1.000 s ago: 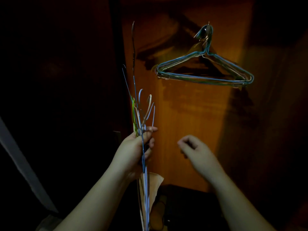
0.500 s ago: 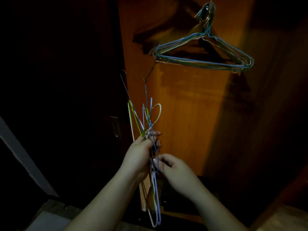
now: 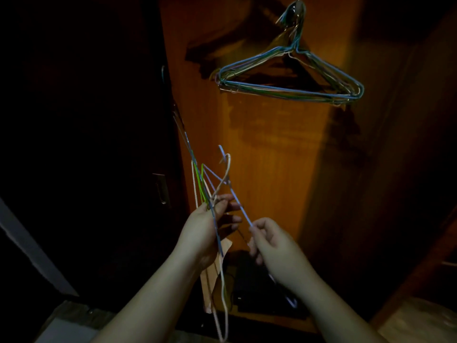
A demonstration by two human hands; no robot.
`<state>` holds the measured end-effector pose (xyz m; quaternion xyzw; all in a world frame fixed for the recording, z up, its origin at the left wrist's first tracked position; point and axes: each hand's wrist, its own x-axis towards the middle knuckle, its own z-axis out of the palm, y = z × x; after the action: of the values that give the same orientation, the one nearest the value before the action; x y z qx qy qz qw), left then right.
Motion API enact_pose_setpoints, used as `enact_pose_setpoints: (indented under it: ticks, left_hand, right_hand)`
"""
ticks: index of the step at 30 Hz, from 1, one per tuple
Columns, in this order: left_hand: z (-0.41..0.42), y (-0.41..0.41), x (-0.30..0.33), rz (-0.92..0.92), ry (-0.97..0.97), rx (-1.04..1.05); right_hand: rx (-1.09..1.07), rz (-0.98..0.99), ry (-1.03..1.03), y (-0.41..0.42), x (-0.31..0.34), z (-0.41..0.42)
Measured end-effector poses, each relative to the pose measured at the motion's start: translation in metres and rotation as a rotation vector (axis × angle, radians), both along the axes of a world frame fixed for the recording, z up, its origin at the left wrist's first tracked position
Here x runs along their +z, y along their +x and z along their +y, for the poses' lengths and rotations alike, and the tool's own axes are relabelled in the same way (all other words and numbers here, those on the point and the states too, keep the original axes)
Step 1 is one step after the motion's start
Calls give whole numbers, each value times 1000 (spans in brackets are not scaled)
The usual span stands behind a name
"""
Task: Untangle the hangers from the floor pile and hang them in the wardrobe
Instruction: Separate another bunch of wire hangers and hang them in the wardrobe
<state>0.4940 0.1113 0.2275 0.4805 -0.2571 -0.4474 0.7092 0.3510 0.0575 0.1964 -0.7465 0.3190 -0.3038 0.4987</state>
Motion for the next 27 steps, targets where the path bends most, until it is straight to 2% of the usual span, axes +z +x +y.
enact_pose_setpoints:
  ticks: [4, 11, 20, 27]
  left_hand:
    - [0, 1, 4, 19, 28, -35]
    - [-6, 6, 1, 64, 108, -85]
    - [-20, -10, 9, -54, 95, -117]
    - [-27, -12, 5, -91, 82, -122]
  right_hand:
    - [-27, 124, -191, -25, 6, -21]
    - [-64, 206, -299, -69, 21, -56]
    - [-93, 212, -292, -67, 12, -41]
    - [-202, 192, -214, -68, -10, -32]
